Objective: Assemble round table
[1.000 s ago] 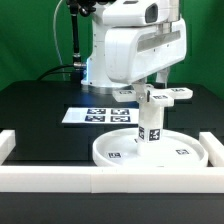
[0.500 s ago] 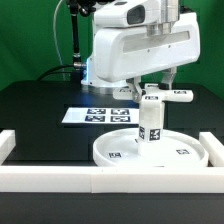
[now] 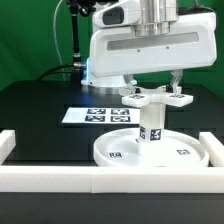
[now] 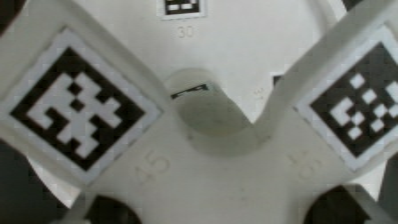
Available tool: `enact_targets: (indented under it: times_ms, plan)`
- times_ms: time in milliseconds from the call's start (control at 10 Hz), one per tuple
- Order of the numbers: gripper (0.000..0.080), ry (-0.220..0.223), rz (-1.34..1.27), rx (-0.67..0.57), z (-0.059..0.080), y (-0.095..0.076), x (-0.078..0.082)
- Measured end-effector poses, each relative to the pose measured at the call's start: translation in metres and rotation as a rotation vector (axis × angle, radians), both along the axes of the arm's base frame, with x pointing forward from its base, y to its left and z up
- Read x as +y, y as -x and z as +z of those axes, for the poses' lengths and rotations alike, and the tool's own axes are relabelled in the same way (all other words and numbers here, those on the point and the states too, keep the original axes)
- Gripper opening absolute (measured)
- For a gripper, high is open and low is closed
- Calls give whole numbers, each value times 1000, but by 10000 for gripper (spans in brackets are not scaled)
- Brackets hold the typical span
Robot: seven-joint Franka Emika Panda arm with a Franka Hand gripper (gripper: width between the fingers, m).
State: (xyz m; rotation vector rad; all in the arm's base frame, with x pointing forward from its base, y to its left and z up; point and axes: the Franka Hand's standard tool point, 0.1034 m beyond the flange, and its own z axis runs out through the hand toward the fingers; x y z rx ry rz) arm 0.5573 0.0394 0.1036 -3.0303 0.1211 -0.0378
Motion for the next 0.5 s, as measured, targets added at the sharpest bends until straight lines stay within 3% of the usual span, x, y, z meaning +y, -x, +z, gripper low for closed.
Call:
enact_targets:
  times_ms: [500]
  plan:
    - [443, -63, -615, -21, -1, -4, -1]
